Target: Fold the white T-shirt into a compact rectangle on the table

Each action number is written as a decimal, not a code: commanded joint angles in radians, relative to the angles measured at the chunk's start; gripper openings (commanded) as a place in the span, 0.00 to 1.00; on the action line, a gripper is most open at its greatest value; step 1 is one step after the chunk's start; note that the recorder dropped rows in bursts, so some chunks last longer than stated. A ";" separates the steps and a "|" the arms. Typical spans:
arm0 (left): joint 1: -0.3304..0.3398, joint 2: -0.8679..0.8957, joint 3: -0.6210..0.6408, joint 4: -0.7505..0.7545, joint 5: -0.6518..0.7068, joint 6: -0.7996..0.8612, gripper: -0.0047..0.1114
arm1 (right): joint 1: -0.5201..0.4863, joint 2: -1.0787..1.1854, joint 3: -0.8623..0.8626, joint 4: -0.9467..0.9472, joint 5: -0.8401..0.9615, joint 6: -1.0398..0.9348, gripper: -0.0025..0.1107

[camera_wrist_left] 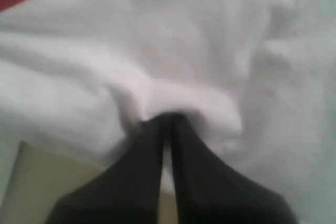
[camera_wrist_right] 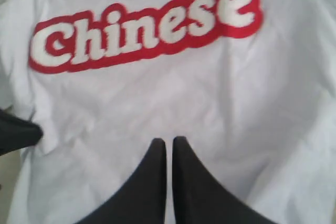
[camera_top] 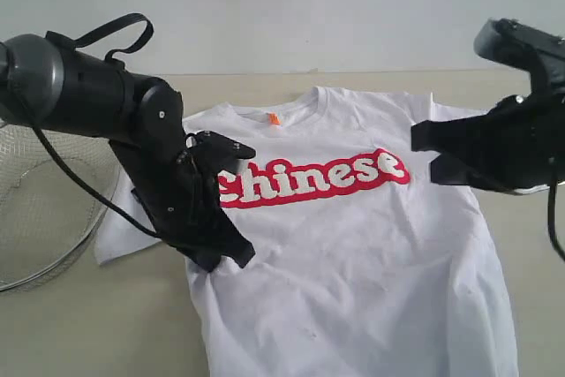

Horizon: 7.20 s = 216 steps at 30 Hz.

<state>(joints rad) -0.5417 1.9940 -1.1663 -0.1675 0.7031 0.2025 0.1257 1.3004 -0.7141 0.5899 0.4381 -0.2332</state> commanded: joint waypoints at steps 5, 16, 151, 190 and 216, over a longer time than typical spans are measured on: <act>0.002 0.081 -0.156 0.036 0.067 -0.037 0.08 | -0.135 0.147 -0.055 -0.081 0.153 -0.024 0.02; 0.046 0.094 -0.262 0.227 0.147 -0.166 0.08 | -0.135 0.323 -0.055 -0.103 0.104 -0.004 0.02; 0.061 0.033 0.056 -0.233 -0.135 0.231 0.08 | 0.674 0.038 0.226 -0.248 -0.127 0.388 0.02; 0.110 -0.178 -0.180 -0.269 0.224 0.231 0.08 | 0.475 0.038 0.188 -0.334 0.080 0.401 0.02; -0.017 -0.786 0.375 -0.646 0.235 0.336 0.08 | 0.420 0.241 0.306 -0.507 0.154 0.485 0.02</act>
<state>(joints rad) -0.5541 1.2231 -0.7952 -0.8203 0.9257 0.5532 0.5485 1.5022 -0.4195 0.1256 0.6113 0.2111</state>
